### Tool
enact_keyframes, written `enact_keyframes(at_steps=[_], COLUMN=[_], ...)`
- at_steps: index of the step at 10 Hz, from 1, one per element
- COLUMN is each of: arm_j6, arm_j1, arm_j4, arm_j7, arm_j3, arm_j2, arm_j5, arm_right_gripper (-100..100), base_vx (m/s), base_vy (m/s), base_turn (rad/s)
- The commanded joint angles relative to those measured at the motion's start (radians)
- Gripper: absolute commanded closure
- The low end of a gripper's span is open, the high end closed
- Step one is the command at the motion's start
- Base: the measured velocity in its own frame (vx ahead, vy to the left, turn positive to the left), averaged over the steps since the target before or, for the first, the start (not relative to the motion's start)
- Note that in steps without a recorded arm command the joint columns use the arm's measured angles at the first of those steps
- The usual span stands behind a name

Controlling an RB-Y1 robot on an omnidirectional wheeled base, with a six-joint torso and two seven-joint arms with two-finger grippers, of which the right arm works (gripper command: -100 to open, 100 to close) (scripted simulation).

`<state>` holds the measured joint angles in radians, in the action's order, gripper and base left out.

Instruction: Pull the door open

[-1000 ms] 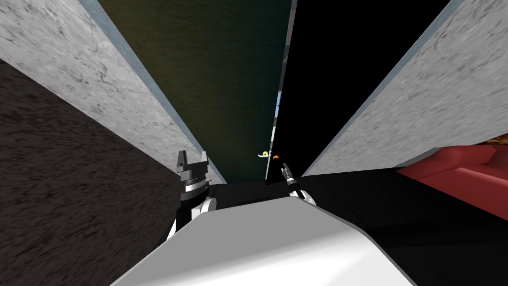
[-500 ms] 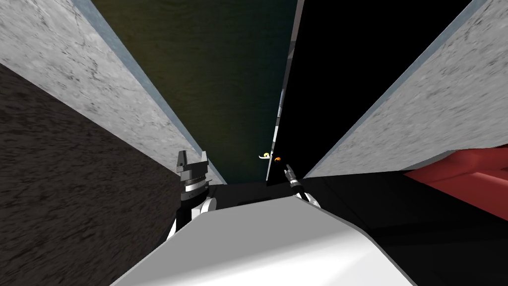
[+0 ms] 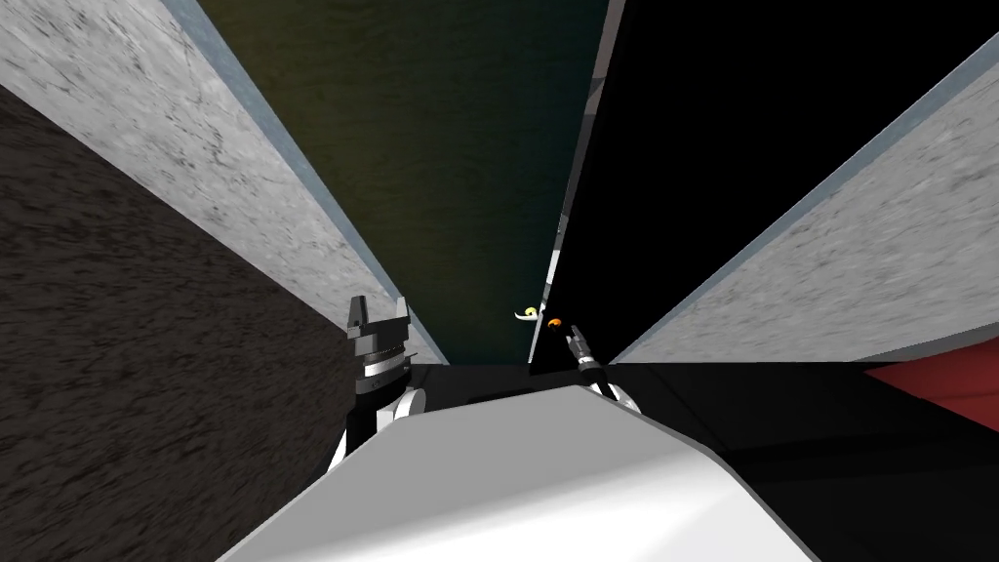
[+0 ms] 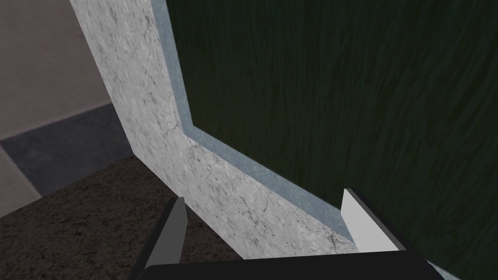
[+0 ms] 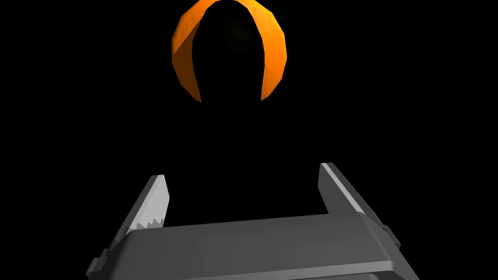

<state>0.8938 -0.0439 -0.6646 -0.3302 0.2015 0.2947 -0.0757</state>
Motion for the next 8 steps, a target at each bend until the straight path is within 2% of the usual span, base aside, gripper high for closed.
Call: enact_keyframes(at_steps=[1, 2, 7, 8], arm_j6=[0.000, 0.000, 0.000, 0.028], arm_j1=[0.000, 0.000, 0.000, -0.017], arm_j4=[0.000, 0.000, 0.000, 0.007], arm_j7=[0.000, 0.000, 0.000, -0.020], arm_j3=[0.000, 0.000, 0.000, -0.007], arm_j2=[0.000, 0.000, 0.000, 0.016], arm_j5=[0.000, 0.000, 0.000, -0.009], arm_right_gripper=[-100, 100, 100, 100], base_vx=[0.083, -0.009, -0.015, -0.104], base_vy=[-0.003, 0.000, -0.001, -0.036], base_turn=[0.025, -0.020, 0.000, 0.226])
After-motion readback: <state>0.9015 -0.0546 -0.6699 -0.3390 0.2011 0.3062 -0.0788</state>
